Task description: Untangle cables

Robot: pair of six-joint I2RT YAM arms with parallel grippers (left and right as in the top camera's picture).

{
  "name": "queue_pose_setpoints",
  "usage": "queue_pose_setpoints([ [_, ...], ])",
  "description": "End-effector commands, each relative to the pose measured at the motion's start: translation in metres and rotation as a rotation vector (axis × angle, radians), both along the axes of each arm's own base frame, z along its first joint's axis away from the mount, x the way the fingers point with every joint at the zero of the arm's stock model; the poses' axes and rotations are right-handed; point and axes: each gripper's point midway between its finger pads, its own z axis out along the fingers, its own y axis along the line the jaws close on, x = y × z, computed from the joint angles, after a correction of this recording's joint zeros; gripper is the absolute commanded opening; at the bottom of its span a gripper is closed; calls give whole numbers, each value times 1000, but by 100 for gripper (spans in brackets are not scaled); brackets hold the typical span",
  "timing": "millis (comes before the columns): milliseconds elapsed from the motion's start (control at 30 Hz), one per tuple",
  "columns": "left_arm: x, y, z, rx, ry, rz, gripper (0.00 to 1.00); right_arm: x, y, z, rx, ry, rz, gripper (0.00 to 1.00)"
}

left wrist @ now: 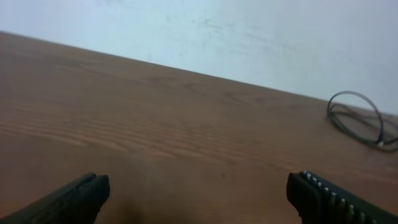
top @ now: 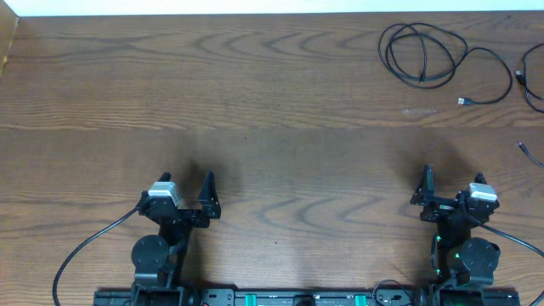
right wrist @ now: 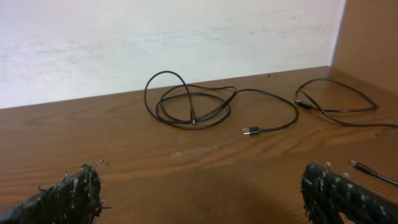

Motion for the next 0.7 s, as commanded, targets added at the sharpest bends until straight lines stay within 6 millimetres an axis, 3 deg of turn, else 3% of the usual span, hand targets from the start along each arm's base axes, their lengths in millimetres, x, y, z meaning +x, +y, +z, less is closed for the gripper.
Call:
queue_pose_setpoints([
  [0, 1, 1, -15, 111, 9, -7, 96, 0, -1, 0, -9, 1, -7, 99],
  [167, 2, 2, -15, 211, -10, -16, 96, 0, -1, 0, -9, 1, -7, 99],
  [667, 2, 5, -16, 214, -5, 2, 96, 0, -1, 0, -9, 1, -7, 99],
])
